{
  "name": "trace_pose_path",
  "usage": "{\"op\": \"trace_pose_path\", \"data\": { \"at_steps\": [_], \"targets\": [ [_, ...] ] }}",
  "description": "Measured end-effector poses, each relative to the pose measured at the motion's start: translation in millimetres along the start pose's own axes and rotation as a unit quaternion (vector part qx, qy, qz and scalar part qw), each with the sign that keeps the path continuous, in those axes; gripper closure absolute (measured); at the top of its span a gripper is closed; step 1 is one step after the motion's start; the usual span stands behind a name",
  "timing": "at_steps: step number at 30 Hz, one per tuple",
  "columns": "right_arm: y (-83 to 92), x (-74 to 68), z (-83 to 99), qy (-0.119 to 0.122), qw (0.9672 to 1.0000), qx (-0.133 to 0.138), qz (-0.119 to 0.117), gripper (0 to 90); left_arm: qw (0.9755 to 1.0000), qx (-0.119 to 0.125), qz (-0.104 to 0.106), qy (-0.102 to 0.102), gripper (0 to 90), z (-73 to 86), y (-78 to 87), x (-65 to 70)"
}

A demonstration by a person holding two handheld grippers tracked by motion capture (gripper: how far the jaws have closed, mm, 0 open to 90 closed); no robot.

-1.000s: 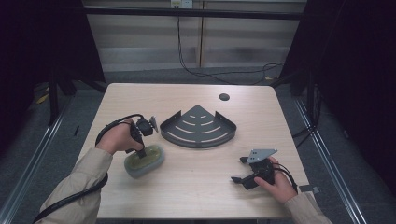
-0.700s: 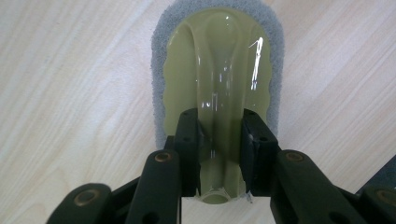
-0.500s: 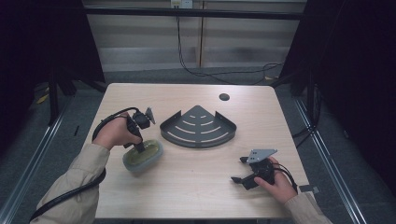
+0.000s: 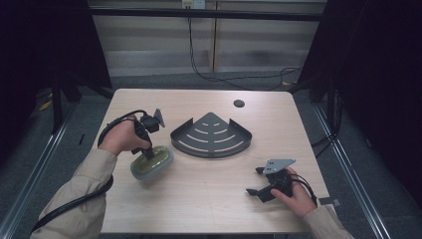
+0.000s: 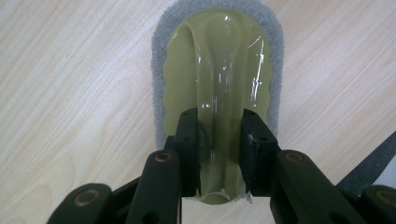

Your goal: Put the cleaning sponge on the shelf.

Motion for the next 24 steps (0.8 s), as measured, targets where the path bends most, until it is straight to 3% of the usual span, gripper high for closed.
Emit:
{"op": "trace_pose_path", "data": {
  "at_steps": [5,10,24],
  "targets": [
    [0.0,0.0,0.0,0.0,1.0,0.0,0.0,12.9,0.9999,0.005,-0.004,0.011,71.3,-2.7,3.6,-1.1],
    [0.0,0.1,0.0,0.001,1.0,0.0,0.0,12.9,1.0,0.001,-0.003,0.008,71.3,-6.2,8.6,-1.5],
    [0.1,0.0,0.1,0.0,1.0,-0.001,0.0,12.9,0.9997,0.017,-0.002,0.015,71.3,-30.2,22.2,-4.5]
  ]
}}
Point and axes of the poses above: each handheld gripper's, and its own axes: y roughly backward along the jaws, z roughly out of its underside, x roughly to its right, the point moved 9 cm from there along -y, roughly forward along the jaws, and after that the axes turned 8 degrees about -y, right-handed, at the moved point
